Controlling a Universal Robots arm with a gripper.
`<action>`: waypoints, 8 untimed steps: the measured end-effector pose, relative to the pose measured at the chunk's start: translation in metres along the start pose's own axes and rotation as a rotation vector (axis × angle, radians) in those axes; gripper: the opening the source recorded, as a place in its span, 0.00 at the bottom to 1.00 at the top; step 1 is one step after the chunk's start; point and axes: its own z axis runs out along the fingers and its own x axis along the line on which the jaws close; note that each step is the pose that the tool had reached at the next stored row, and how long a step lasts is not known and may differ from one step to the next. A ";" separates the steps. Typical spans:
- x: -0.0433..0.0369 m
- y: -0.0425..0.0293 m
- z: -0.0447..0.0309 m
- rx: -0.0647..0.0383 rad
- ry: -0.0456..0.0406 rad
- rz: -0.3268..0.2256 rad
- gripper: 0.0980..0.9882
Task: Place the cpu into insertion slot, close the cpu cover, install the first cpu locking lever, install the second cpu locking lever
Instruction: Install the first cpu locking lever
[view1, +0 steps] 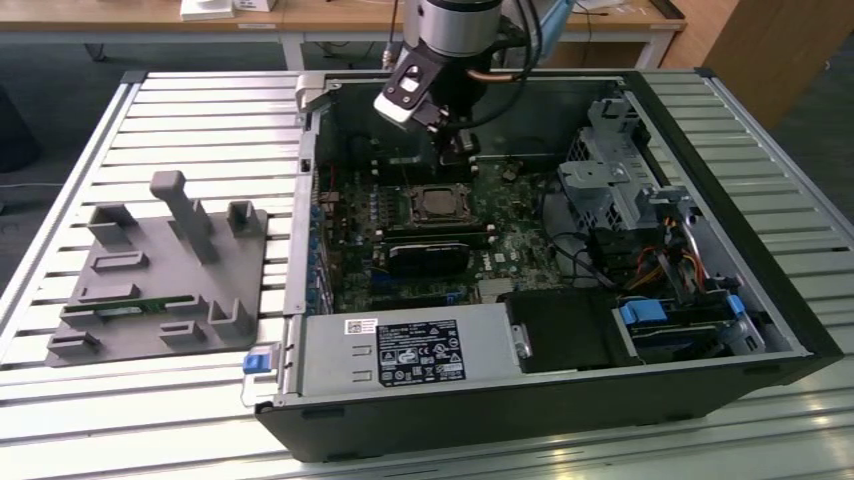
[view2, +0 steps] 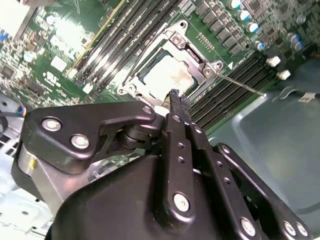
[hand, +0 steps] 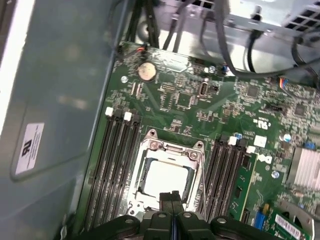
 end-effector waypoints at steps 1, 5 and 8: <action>0.0000 0.0000 0.0000 0.000 0.0001 -0.014 0.01; 0.0000 0.0000 0.0000 0.002 0.0009 -0.081 0.01; 0.0000 0.0000 0.0000 0.003 0.0015 -0.135 0.01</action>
